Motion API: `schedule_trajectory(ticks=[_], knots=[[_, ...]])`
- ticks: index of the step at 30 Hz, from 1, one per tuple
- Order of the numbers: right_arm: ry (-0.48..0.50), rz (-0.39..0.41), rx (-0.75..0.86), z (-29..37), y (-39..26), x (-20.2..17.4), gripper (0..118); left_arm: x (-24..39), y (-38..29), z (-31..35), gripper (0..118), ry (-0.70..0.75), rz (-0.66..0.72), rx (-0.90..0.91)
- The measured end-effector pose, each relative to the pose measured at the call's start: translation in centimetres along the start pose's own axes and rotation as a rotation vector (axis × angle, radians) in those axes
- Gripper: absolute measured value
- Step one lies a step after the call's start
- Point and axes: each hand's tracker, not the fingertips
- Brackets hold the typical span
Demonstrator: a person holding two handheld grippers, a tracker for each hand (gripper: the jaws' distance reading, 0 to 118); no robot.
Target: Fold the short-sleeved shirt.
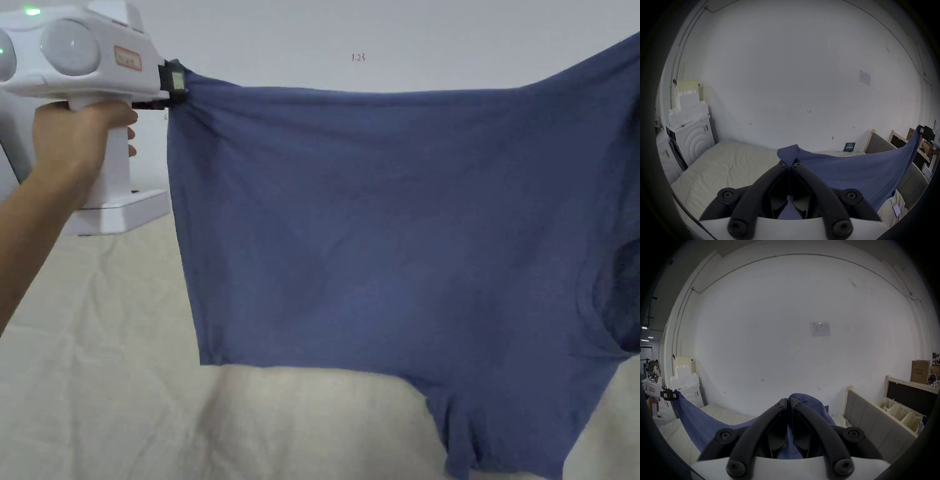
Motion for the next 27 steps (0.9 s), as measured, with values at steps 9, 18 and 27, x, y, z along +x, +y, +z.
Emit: schedule_trajectory(ticks=[9, 18, 27], knots=[[-0.015, 0.07, 0.068, -2.1, 2.9, -0.3, 1, 1.2, 2.5, -0.3, 0, 0.009, -0.028, 0.05], [-0.018, 0.053, -0.063, -5.1, -7.0, 0.4, 1, 1.7, -5.8, -7.4, 0, 0.014, -0.008, -0.127], [-0.013, 0.019, -0.254, -5.2, -18.4, 0.8, 1, 0.6, -17.5, -11.4, 0, 0.037, -0.004, -0.3]])
